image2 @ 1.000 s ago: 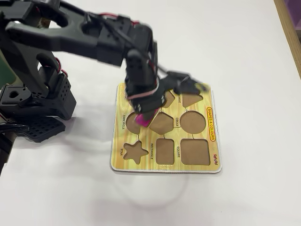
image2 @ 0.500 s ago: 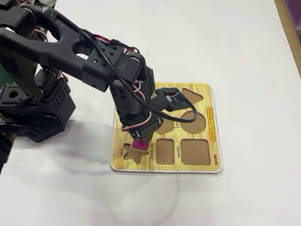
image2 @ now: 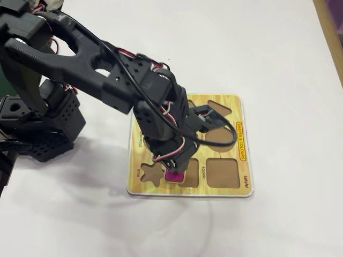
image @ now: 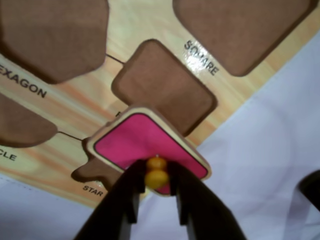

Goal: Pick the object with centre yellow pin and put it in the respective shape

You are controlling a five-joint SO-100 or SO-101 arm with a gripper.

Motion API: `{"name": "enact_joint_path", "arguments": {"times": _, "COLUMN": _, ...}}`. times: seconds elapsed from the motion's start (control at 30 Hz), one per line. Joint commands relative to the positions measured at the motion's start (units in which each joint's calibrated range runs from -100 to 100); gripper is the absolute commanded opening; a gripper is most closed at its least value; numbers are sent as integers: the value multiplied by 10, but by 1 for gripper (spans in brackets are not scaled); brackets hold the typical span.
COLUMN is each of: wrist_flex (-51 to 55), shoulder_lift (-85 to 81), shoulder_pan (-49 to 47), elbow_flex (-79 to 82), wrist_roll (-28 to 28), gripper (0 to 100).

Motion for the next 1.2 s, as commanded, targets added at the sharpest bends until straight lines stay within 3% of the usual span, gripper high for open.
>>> {"name": "enact_joint_path", "arguments": {"times": 0.0, "wrist_flex": 1, "shoulder_lift": -1, "shoulder_pan": 6, "elbow_flex": -59, "wrist_roll": 25, "gripper": 1}}
{"name": "enact_joint_path", "arguments": {"times": 1.17, "wrist_flex": -35, "shoulder_lift": 64, "shoulder_pan": -9, "elbow_flex": -112, "wrist_roll": 25, "gripper": 1}}
